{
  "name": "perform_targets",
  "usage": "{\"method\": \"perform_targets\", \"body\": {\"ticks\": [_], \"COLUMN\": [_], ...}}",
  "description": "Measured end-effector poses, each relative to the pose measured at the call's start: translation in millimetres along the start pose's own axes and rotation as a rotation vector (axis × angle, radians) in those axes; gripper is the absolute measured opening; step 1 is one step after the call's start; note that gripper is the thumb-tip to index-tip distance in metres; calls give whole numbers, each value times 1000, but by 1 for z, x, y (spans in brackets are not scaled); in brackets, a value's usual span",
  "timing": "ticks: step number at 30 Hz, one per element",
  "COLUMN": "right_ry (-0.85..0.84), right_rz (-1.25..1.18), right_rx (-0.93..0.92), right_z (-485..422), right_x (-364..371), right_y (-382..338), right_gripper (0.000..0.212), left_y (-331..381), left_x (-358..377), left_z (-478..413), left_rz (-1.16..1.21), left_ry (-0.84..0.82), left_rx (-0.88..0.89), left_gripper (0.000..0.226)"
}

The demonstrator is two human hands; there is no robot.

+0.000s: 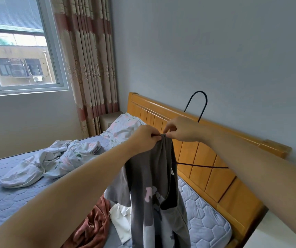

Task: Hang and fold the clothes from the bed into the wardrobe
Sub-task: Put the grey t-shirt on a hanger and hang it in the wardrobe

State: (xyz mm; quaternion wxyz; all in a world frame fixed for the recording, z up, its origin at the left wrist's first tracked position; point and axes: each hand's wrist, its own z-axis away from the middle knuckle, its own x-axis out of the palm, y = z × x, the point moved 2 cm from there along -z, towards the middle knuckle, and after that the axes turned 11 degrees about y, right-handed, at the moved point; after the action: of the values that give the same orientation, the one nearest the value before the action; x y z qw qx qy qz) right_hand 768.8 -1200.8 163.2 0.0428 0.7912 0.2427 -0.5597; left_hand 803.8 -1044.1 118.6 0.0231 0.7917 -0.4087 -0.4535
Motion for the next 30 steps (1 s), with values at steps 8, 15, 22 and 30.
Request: {"method": "perform_targets", "body": {"ticks": [8, 15, 22, 30], "right_ry": [-28, 121, 661, -146], "right_rz": [265, 377, 221, -159], "right_rx": [51, -31, -264, 228], "right_z": [9, 6, 38, 49], "right_x": [-1, 3, 5, 86], "right_y": [13, -4, -2, 27], "right_gripper": [20, 9, 14, 27], "left_y": [-2, 5, -9, 6], "left_x": [-7, -10, -30, -44], "left_z": [-2, -4, -19, -30], "left_rz": [-76, -149, -35, 104], "left_ry": [-69, -157, 70, 250], "left_rx": [47, 77, -129, -162], "left_gripper": [21, 18, 23, 23]}}
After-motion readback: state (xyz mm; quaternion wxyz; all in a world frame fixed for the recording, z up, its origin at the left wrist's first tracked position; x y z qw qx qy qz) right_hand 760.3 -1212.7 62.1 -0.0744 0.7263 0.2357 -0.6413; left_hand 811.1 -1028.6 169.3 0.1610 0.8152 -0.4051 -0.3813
